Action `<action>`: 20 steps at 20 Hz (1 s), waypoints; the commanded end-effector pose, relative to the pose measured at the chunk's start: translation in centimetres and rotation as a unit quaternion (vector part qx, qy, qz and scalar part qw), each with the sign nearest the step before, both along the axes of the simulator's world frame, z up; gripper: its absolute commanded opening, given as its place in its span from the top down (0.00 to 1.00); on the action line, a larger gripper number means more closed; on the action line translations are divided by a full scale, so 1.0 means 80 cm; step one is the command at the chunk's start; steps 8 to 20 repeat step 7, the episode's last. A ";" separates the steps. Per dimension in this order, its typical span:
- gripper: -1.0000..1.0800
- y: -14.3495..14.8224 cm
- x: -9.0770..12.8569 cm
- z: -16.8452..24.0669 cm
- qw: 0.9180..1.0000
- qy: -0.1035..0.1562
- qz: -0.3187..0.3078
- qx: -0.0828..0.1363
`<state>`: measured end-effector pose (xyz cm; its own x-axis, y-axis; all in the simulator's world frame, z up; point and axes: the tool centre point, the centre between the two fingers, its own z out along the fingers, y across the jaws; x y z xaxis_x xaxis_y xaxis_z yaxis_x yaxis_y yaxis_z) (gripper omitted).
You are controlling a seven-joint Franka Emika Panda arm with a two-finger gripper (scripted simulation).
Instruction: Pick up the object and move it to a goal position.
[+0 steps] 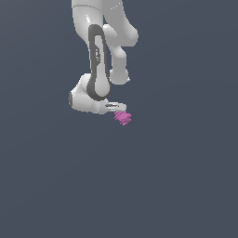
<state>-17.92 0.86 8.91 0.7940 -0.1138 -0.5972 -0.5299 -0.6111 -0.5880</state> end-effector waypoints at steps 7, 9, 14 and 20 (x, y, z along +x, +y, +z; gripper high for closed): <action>1.00 -0.001 -0.002 0.001 1.000 0.000 0.001 0.000; 1.00 -0.001 -0.002 0.001 1.000 0.000 0.001 0.000; 1.00 -0.001 -0.002 0.001 1.000 0.000 0.001 0.000; 1.00 -0.001 -0.002 0.001 1.000 0.000 0.001 0.000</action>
